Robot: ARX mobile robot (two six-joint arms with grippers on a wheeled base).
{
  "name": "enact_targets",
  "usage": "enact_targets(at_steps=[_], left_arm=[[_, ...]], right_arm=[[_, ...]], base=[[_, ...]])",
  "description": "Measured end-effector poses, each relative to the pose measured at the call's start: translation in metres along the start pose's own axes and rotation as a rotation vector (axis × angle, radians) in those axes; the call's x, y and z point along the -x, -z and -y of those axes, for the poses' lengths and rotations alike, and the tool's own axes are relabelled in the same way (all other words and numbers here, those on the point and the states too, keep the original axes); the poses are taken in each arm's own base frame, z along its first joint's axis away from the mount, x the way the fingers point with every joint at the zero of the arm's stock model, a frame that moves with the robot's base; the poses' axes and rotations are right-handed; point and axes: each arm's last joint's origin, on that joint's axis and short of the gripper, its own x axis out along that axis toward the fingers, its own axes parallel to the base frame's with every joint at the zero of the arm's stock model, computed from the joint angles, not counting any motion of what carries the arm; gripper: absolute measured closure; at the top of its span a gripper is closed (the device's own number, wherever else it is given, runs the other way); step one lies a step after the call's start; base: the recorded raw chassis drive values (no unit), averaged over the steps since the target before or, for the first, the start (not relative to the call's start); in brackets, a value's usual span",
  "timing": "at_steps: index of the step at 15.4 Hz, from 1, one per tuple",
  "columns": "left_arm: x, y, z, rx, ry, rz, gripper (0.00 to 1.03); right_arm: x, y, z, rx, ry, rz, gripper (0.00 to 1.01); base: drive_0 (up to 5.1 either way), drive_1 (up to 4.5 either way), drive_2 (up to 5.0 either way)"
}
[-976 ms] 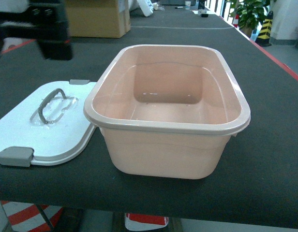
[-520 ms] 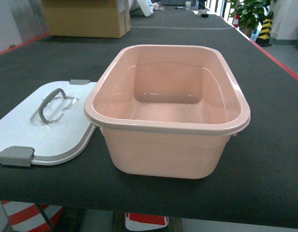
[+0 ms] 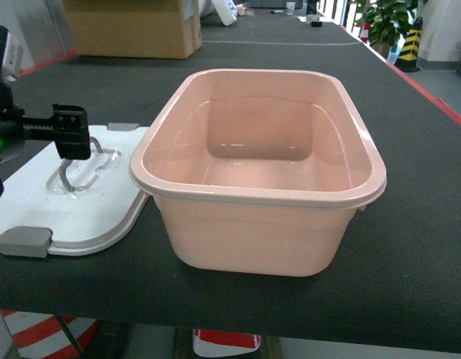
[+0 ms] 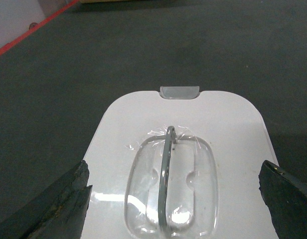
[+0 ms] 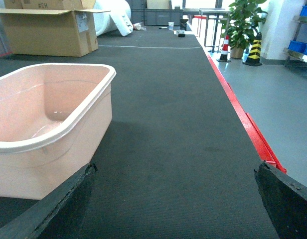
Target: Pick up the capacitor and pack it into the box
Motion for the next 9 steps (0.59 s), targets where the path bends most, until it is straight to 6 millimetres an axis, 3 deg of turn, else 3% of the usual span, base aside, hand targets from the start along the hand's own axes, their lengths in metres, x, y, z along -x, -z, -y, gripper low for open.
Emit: enact_targets(at_steps=[3, 6, 9], left_arm=[[-0.048, 0.013, 0.007, -0.001, 0.036, -0.076, 0.05], [-0.074, 0.027, 0.011, -0.004, 0.037, -0.157, 0.05], [-0.089, 0.038, 0.011, -0.009, 0.038, -0.204, 0.38]], right_arm=[[0.000, 0.000, 0.000, 0.000, 0.000, 0.000, 0.03], [0.000, 0.000, 0.000, 0.000, 0.000, 0.000, 0.03], [0.000, 0.000, 0.000, 0.000, 0.000, 0.000, 0.03]], base=[[0.0, 0.00, 0.0], [0.0, 0.00, 0.0], [0.0, 0.00, 0.0]])
